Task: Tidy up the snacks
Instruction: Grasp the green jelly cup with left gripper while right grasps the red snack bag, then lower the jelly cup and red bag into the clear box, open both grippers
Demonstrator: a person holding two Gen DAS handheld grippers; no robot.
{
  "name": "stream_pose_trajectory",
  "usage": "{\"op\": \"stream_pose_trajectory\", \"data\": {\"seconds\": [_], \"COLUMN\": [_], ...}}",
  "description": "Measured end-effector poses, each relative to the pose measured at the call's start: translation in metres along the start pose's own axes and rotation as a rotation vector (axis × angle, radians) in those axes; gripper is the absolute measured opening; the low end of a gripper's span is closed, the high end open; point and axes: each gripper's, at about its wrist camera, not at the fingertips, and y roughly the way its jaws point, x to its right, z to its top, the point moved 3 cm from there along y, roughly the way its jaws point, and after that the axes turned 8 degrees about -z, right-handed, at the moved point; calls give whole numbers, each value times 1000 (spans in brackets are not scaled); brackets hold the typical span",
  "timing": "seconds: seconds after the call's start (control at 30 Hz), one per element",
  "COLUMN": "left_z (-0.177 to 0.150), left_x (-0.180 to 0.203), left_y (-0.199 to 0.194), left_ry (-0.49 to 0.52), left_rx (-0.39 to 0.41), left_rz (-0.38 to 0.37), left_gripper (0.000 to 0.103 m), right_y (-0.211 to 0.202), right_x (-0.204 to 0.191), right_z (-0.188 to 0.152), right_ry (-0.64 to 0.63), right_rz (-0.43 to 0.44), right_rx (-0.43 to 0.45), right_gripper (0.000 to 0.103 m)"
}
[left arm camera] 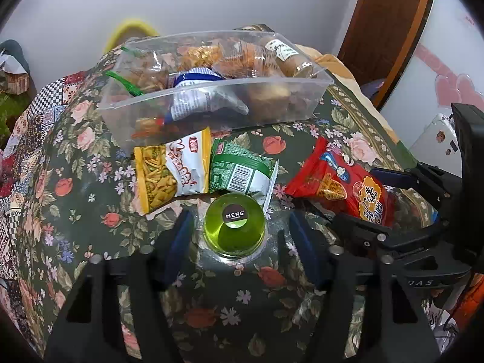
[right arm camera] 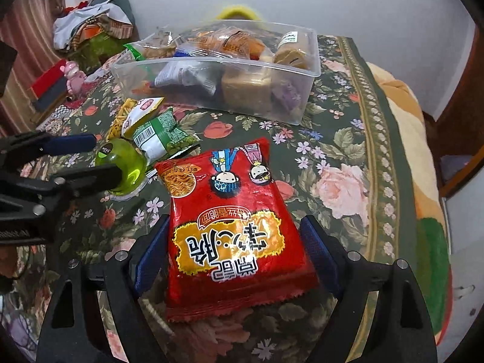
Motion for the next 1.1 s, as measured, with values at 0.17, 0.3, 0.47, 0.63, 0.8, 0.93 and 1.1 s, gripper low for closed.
{"op": "stream_pose_trajectory", "data": {"seconds": [0.17, 0.3, 0.47, 0.63, 0.8, 0.93, 1.1], "left_z": [3, 2, -2, -4, 1, 11, 32], "left_x": [-4, -7, -6, -6, -6, -7, -12], "left_y": [8, 7, 2, -7, -26, -43, -59], "left_ry": [-8, -15, -18, -25, -29, -28, -37], "left_rx": [-6, 10, 22, 39, 82, 126, 183], "left_rz": [16, 1, -4, -8, -7, -5, 10], "left_gripper": [44, 44, 44, 44, 44, 44, 44], "right_y": [4, 3, 1, -9, -19, -28, -37], "right_x": [2, 3, 7, 13, 18, 18, 16], "right_z": [0, -1, 0, 3, 12, 23, 44], "right_ry": [49, 69, 93, 112, 126, 130, 130], "right_rz": [44, 54, 46, 38, 38, 36, 33], "right_rx": [-5, 2, 12, 35, 68, 105, 160], "right_gripper": [71, 67, 67, 67, 67, 67, 67]}}
